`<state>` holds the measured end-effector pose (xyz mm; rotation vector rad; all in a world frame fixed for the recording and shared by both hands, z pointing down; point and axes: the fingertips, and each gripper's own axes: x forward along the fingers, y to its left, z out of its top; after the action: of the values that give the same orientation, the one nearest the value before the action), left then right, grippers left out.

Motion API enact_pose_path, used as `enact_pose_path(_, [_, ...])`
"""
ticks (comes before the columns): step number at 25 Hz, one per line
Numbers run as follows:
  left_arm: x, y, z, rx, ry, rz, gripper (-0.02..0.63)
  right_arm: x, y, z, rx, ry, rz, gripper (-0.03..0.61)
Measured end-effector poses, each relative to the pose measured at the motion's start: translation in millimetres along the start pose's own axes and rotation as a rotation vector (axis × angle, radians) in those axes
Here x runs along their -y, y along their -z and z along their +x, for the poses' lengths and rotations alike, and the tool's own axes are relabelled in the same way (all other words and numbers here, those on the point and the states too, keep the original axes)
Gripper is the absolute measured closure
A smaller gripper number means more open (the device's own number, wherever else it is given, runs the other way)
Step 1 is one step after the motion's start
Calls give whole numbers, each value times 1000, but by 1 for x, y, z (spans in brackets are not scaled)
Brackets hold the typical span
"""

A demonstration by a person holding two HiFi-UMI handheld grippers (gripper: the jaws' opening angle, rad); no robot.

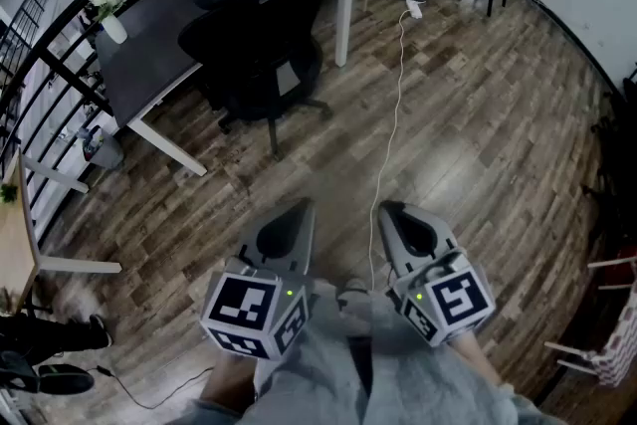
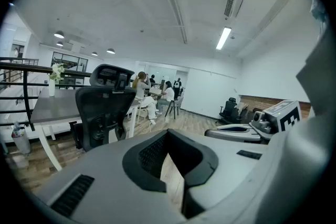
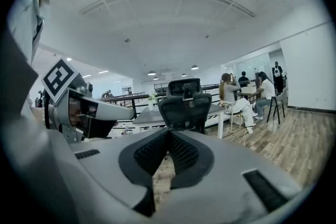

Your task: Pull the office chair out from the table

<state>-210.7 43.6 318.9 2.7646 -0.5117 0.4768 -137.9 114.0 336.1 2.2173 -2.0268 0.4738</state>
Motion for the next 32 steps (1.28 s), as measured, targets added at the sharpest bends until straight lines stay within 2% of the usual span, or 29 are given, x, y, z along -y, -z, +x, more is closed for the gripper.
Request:
enact_pose_path(11, [11, 1, 6, 3, -11, -1, 601, 10, 4, -7, 4, -13, 2, 577])
enact_pose_path(18, [23, -3, 12, 11, -23, -13, 601, 30, 7, -15, -2, -14, 59, 575])
enact_pose_path(23, [38, -8, 15, 29, -42, 26, 601, 43, 12, -27, -22, -10, 36, 575])
enact_pose_path(32, [71, -6, 24, 52, -18, -3, 601, 64, 16, -55, -6, -10, 20, 575])
